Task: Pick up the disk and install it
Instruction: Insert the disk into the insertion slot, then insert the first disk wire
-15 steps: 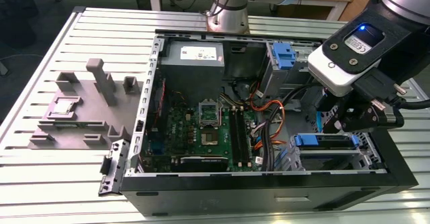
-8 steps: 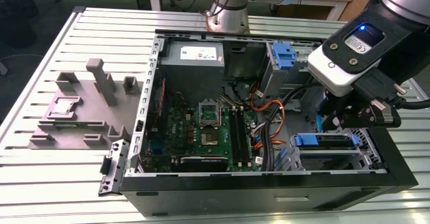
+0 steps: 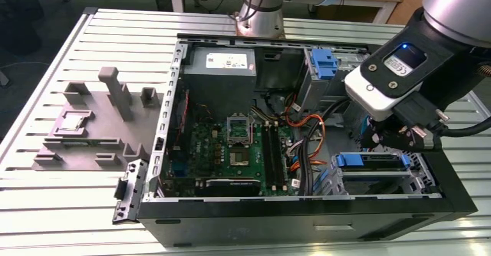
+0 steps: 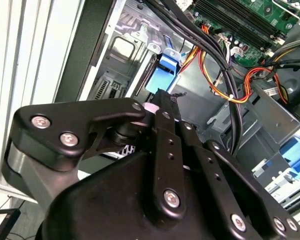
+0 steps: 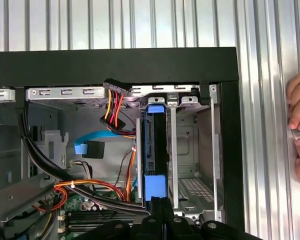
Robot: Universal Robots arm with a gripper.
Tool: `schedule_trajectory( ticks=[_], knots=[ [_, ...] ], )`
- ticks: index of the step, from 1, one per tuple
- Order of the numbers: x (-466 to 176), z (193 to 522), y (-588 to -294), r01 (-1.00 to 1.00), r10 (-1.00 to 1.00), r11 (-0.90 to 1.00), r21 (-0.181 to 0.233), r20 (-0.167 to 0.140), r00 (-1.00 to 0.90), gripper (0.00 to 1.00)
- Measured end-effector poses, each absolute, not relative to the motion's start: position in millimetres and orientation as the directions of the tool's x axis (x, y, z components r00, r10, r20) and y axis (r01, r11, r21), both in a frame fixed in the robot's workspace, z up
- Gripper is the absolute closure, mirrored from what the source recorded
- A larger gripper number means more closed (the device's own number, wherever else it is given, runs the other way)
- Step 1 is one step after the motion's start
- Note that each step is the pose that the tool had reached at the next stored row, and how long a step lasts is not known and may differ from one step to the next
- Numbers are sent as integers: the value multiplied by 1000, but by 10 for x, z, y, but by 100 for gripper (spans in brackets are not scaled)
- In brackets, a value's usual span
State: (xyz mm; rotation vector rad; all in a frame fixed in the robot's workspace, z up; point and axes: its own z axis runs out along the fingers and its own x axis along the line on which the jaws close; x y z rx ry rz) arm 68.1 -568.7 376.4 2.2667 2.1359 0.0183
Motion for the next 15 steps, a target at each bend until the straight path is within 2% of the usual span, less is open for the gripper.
schedule_trajectory(
  ticks=[15],
  knots=[
    [680, 3754, -5687, 998, 998, -59, 31, -10, 60, 90]
  ],
)
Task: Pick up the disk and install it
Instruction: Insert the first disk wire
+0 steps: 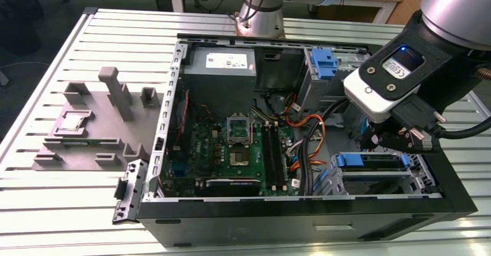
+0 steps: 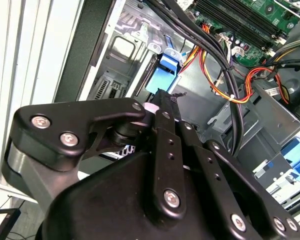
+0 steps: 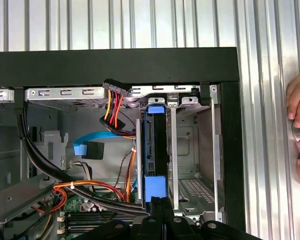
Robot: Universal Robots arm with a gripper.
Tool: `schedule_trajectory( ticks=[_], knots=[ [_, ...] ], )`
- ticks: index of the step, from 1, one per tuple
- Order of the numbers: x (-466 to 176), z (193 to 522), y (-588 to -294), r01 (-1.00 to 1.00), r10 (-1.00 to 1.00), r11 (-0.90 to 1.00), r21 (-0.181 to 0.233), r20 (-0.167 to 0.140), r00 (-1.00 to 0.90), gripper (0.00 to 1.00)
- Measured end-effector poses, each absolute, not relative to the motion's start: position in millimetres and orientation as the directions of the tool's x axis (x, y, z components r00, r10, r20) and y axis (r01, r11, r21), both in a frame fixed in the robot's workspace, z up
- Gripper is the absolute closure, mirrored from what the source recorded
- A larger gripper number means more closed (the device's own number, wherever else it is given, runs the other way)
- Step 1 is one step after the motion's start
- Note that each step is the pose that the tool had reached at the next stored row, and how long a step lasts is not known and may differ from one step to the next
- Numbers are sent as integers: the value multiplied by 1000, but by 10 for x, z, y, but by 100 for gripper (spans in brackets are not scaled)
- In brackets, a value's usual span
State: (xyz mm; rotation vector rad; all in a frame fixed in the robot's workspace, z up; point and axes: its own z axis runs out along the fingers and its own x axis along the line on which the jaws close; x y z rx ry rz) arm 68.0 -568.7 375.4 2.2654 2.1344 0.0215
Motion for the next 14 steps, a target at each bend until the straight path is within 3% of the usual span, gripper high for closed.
schedule_trajectory(
  ticks=[14],
  knots=[
    [834, 3741, -5687, 1000, 1000, 7, 31, -10, -6, 90]
  ],
)
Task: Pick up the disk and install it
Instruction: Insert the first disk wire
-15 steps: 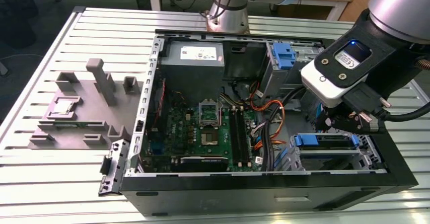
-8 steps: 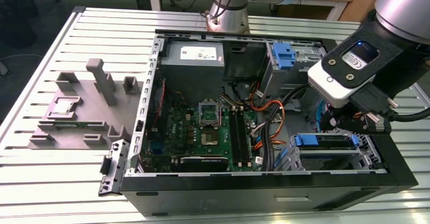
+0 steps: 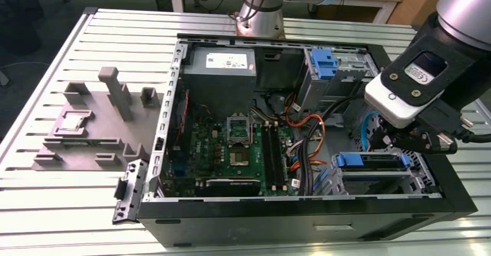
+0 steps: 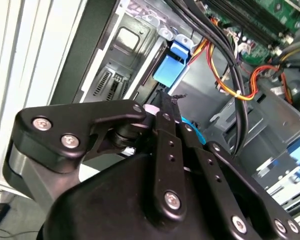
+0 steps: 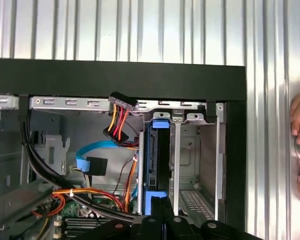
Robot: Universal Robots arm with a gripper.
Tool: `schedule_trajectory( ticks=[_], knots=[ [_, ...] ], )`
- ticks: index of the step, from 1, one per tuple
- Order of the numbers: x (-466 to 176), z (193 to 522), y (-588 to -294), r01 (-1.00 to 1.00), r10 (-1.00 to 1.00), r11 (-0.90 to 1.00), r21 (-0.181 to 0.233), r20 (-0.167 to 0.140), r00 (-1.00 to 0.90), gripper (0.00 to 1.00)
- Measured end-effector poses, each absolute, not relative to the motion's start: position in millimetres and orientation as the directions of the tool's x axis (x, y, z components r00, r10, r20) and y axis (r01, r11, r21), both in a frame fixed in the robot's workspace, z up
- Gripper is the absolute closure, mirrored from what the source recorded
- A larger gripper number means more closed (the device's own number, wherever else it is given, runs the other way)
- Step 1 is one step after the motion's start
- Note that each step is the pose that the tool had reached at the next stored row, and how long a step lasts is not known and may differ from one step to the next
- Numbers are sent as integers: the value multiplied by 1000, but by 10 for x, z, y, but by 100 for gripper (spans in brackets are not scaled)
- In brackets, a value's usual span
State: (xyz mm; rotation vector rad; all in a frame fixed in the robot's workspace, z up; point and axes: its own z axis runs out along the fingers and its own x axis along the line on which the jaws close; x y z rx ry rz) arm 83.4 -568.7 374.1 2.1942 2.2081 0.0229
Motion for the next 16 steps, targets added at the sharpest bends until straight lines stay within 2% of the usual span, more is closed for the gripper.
schedule_trajectory(
  ticks=[7, 16],
  knots=[
    [835, 3732, -5687, 992, 993, 121, 31, -10, -121, 90],
    [902, 3731, -5669, 991, 991, 133, 31, -10, -133, 90]
  ],
)
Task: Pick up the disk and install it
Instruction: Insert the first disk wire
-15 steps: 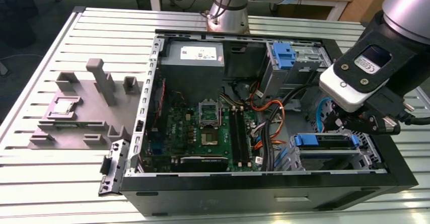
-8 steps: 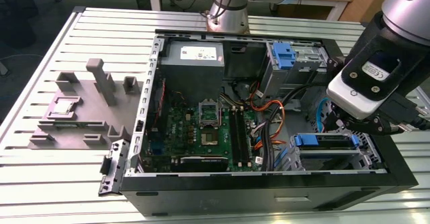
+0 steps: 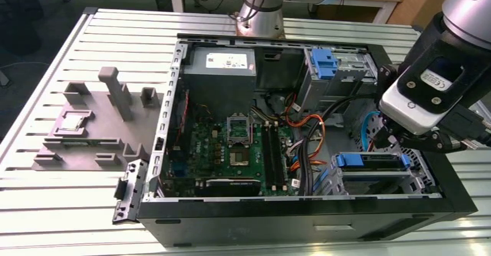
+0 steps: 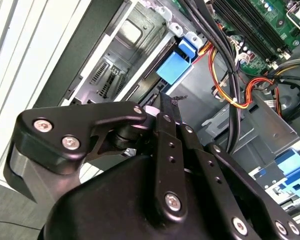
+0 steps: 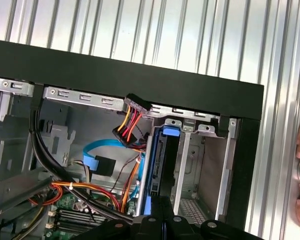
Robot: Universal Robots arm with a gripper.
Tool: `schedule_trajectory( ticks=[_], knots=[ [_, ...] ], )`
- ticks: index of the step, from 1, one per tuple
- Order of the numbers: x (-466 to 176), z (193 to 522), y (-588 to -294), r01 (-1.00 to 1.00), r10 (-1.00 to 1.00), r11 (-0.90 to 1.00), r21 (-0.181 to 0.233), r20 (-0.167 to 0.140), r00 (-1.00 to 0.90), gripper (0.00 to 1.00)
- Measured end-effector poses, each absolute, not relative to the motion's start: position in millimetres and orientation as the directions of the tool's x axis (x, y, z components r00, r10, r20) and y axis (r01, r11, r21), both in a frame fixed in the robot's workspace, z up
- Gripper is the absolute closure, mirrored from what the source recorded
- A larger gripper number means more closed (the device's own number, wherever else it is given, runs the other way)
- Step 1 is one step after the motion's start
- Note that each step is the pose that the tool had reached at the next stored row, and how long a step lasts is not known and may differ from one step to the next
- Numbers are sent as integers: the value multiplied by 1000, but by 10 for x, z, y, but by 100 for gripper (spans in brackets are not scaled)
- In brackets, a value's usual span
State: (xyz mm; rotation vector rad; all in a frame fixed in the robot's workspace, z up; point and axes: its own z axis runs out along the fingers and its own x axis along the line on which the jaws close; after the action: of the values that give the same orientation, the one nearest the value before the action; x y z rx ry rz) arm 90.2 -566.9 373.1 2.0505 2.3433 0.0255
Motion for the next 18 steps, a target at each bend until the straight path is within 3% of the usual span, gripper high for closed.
schedule_trajectory(
  ticks=[18],
  knots=[
    [962, 3722, -5641, 981, 981, 192, 31, -11, -192, 90]
  ],
)
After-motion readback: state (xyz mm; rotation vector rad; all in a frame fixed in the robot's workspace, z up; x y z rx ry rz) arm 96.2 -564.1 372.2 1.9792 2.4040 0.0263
